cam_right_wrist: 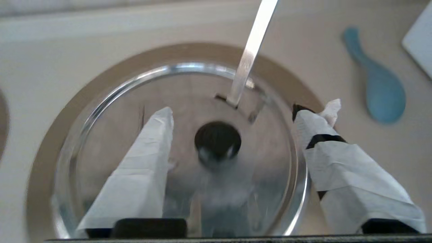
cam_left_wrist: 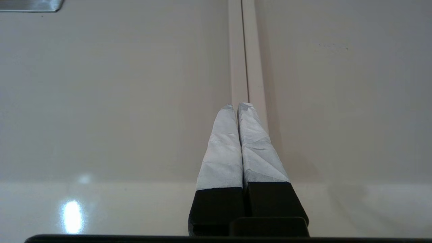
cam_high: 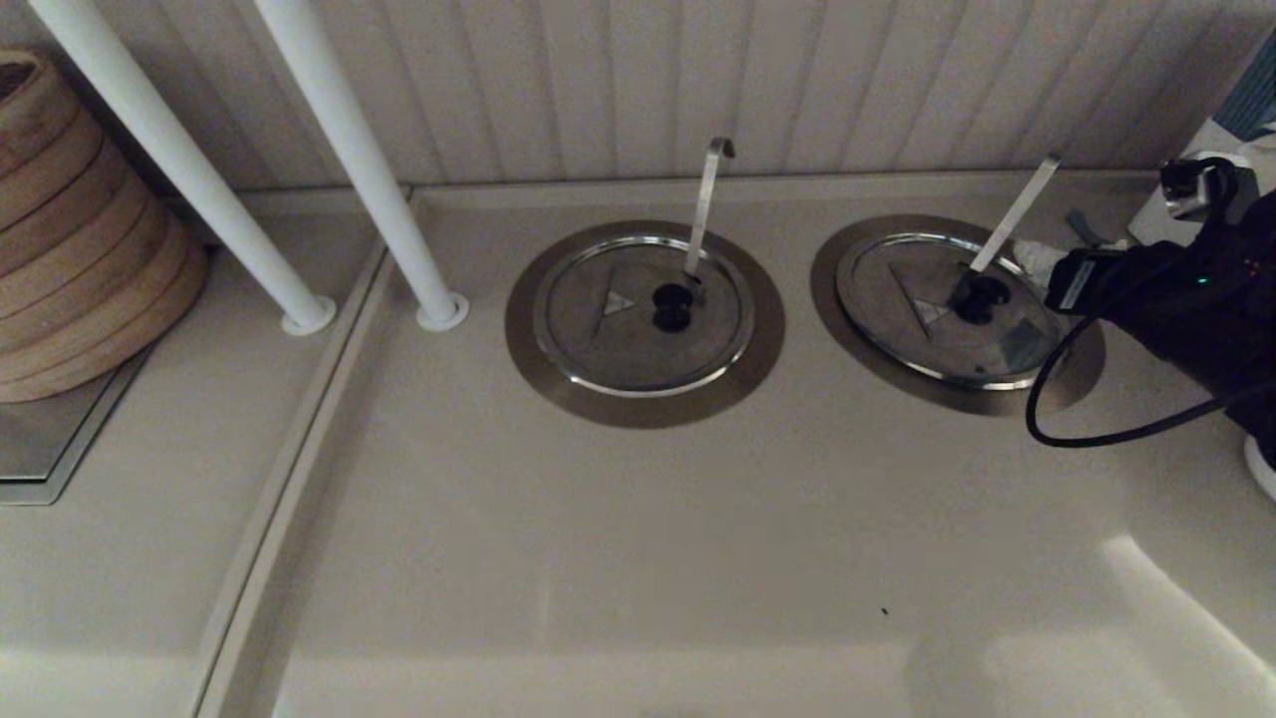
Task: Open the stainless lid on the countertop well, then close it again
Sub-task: Open the lid
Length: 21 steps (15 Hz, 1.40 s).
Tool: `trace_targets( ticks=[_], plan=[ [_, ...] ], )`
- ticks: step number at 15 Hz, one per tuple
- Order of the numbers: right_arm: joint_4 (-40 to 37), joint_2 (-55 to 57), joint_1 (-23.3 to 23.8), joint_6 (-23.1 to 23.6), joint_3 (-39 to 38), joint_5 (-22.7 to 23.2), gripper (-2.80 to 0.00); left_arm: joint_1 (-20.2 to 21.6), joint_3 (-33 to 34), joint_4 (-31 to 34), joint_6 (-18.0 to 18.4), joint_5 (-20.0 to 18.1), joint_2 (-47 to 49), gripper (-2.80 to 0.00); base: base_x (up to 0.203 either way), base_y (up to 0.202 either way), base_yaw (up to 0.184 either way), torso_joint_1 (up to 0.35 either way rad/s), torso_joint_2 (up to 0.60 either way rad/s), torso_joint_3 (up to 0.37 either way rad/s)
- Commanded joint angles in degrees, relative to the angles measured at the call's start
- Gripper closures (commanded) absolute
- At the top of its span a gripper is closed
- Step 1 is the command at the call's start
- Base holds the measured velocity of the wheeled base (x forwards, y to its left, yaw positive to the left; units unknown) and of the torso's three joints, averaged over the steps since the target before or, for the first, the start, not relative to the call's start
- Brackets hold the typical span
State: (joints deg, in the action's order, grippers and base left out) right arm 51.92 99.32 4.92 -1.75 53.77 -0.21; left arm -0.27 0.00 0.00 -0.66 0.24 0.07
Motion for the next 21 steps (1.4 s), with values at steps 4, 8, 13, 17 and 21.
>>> trace_targets(
  ticks=[4, 8, 13, 17, 21],
  plan=[
    [10.2, 11.4, 0.0, -0.12, 1.84, -3.26, -2.8, 0.0, 0.0, 0.0, -0.04, 0.02, 0.01, 0.0, 0.0, 0.0, 0.0, 0.0, 0.0, 0.0],
    [11.72, 12.38, -1.65, -1.67, 0.93, -3.97, -2.8, 0.0, 0.0, 0.0, -0.04, 0.02, 0.01, 0.0, 0.0, 0.0, 0.0, 0.0, 0.0, 0.0],
    [19.1, 12.83, -2.72, -2.13, 0.91, -6.64, -2.8, 0.0, 0.0, 0.0, -0.04, 0.02, 0.01, 0.0, 0.0, 0.0, 0.0, 0.0, 0.0, 0.0],
    [15.59, 12.51, -3.02, -2.72, 1.28, -6.6, -2.8, 0.0, 0.0, 0.0, -0.04, 0.02, 0.01, 0.0, 0.0, 0.0, 0.0, 0.0, 0.0, 0.0],
    [13.72, 13.88, -2.83, -3.81, 2.26, -6.47, -2.8, 0.0, 0.0, 0.0, -0.04, 0.02, 0.01, 0.0, 0.0, 0.0, 0.0, 0.0, 0.0, 0.0]
  ],
)
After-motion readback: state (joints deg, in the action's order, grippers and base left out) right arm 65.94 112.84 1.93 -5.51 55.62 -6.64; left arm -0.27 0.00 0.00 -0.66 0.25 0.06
